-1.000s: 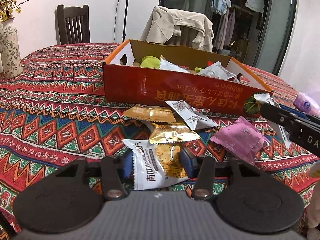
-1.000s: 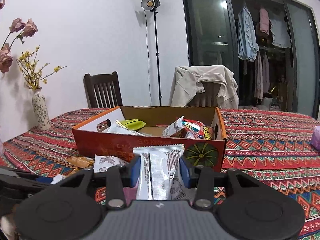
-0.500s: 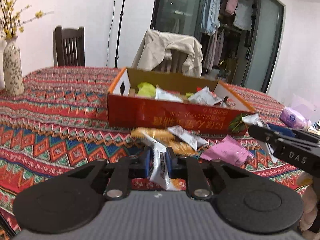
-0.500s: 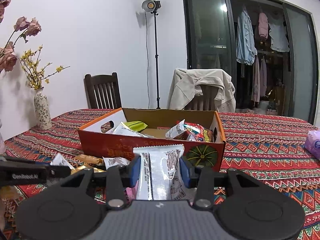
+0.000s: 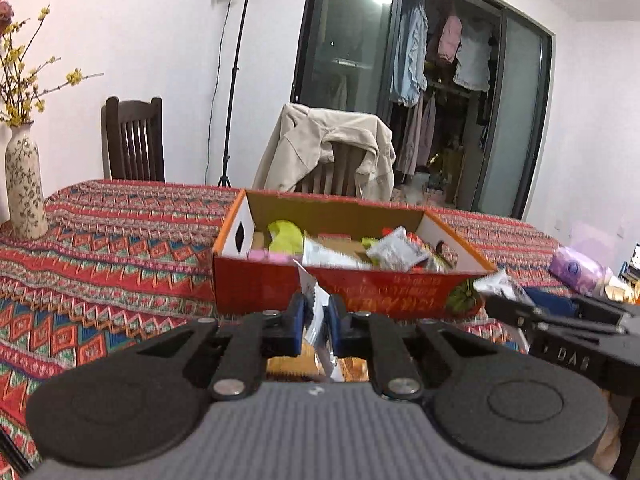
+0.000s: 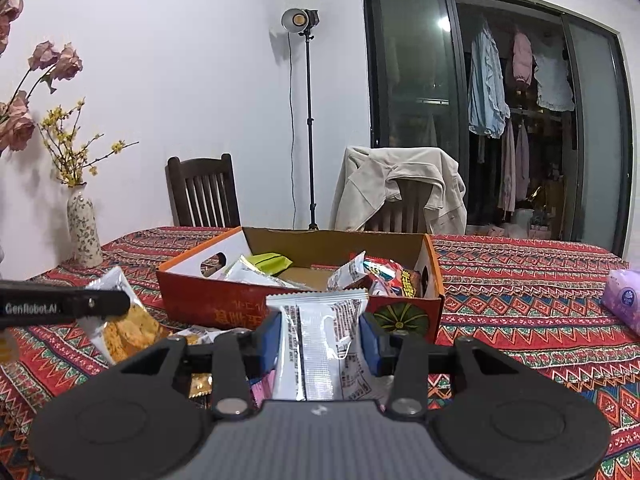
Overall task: Organize snacks
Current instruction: 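Carry both white packets over the box and open both tools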
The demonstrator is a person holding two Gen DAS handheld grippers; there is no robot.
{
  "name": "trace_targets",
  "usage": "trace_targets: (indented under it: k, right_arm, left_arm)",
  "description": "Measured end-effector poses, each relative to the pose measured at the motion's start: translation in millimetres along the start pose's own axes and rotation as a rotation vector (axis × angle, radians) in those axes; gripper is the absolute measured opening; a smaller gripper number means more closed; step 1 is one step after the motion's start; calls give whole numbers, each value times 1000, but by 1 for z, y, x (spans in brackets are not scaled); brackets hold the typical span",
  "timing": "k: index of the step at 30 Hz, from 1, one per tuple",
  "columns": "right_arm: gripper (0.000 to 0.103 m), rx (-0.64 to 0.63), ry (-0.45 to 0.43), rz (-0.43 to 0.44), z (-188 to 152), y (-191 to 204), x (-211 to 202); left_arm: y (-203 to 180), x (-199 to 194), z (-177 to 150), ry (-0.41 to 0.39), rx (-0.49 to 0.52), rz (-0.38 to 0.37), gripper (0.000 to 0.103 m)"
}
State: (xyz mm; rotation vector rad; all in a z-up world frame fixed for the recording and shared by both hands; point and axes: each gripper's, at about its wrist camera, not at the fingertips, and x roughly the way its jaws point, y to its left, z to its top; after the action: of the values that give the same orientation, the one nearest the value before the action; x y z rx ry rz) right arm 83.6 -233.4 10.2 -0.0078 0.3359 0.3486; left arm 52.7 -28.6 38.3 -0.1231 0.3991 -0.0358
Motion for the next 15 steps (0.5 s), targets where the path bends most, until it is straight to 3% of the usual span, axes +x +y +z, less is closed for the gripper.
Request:
trace_targets:
  k: [8, 15]
  right_arm:
    - [41, 23, -35, -33, 35, -9, 28]
    - [41, 69, -31, -85, 68, -17, 80]
  left_arm:
    - [-9, 26, 41, -77, 4, 2, 13]
    - [-13, 81, 76, -107, -23, 41, 13]
